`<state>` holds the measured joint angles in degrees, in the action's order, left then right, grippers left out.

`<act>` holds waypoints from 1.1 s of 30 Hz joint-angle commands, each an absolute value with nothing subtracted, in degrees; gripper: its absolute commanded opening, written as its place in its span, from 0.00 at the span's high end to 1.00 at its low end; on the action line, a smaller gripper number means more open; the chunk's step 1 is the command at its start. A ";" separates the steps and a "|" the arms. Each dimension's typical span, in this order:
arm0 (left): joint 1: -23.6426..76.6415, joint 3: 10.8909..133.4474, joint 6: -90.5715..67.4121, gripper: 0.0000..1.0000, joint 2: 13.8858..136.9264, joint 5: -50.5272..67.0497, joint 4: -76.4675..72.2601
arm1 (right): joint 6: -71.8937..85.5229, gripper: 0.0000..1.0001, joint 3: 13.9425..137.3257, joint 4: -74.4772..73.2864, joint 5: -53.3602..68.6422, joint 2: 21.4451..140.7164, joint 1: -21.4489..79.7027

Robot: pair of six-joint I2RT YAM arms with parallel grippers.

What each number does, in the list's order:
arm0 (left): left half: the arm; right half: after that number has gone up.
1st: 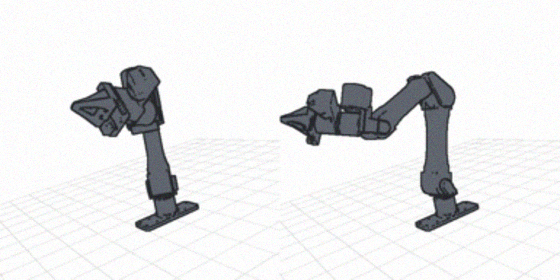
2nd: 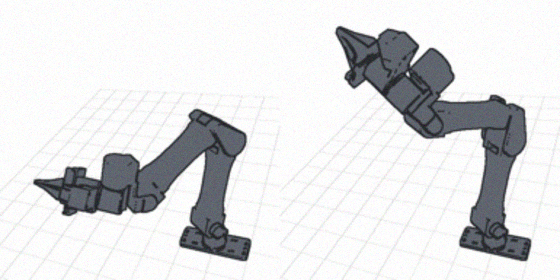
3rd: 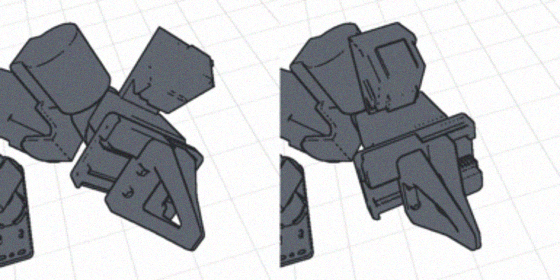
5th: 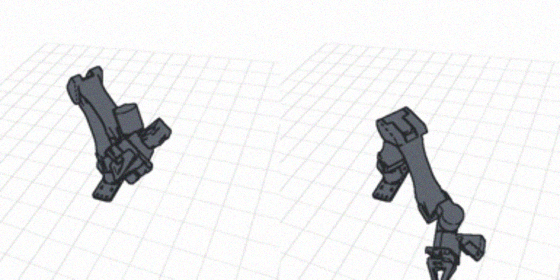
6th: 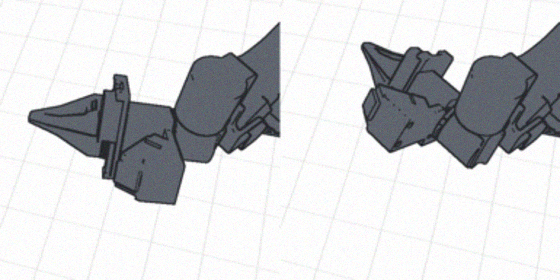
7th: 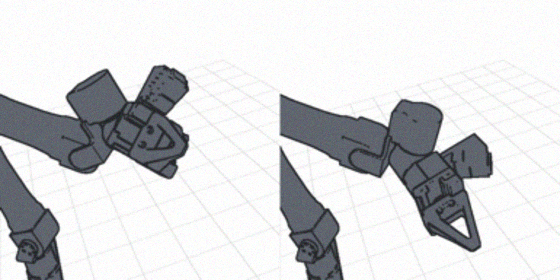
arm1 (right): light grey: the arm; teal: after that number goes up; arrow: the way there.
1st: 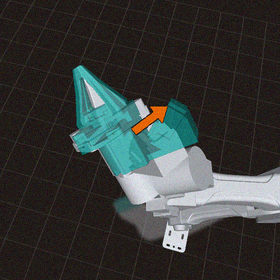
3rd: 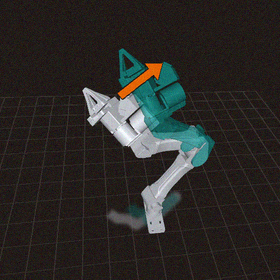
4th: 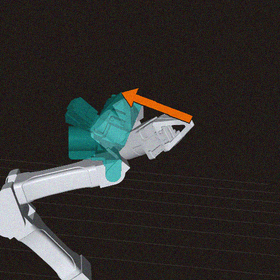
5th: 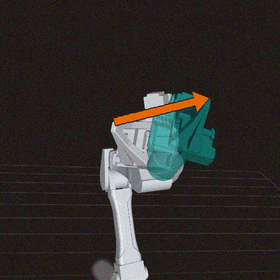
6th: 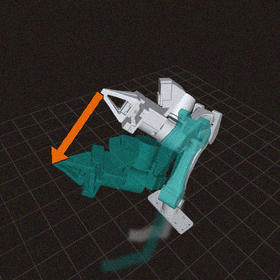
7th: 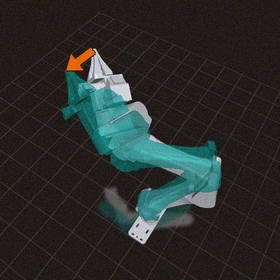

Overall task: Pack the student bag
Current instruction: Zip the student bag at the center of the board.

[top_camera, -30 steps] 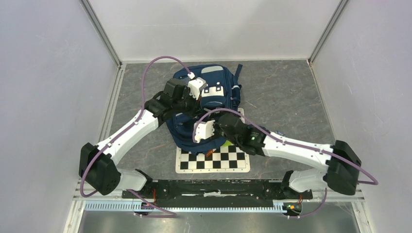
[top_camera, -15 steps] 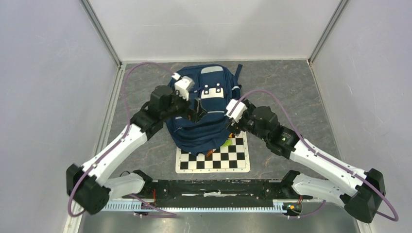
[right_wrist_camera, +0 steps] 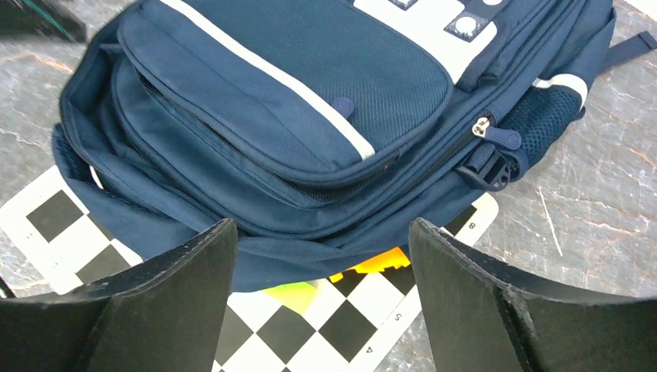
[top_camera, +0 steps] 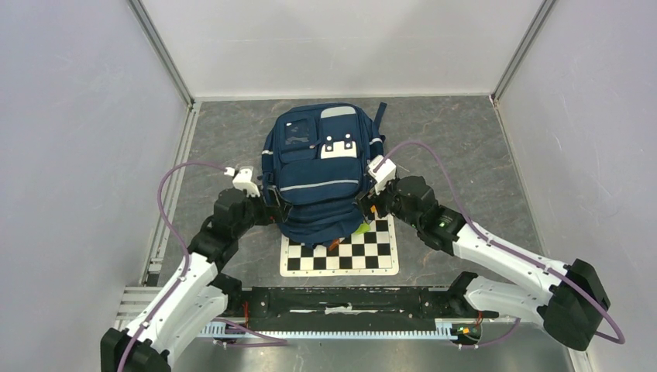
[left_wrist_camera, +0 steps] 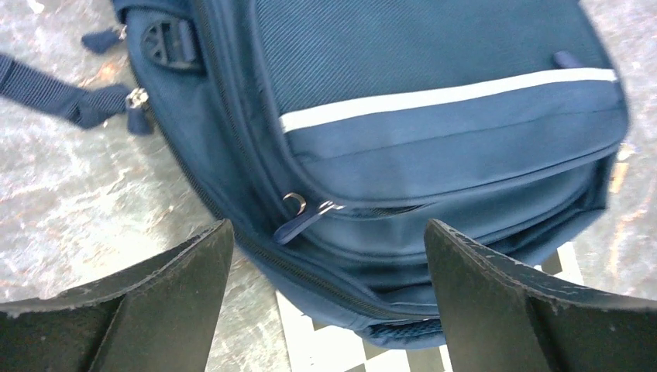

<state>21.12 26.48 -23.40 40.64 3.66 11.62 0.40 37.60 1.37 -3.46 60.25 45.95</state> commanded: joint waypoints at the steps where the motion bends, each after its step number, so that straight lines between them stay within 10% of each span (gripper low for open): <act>1: 21.00 22.43 -25.17 0.07 37.99 -2.19 5.51 | 2.71 0.15 37.71 5.90 -1.58 58.04 45.96; 14: 21.01 20.30 -18.81 0.44 47.85 5.06 -5.05 | 2.13 0.14 36.12 4.75 -0.36 55.29 46.01; 33: 23.66 15.92 -22.82 0.36 43.66 2.61 -2.29 | 1.64 0.14 35.07 4.98 -0.18 54.57 45.97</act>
<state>23.03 17.06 -21.47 44.14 4.54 -1.61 1.67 35.73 2.94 -0.82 55.64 45.95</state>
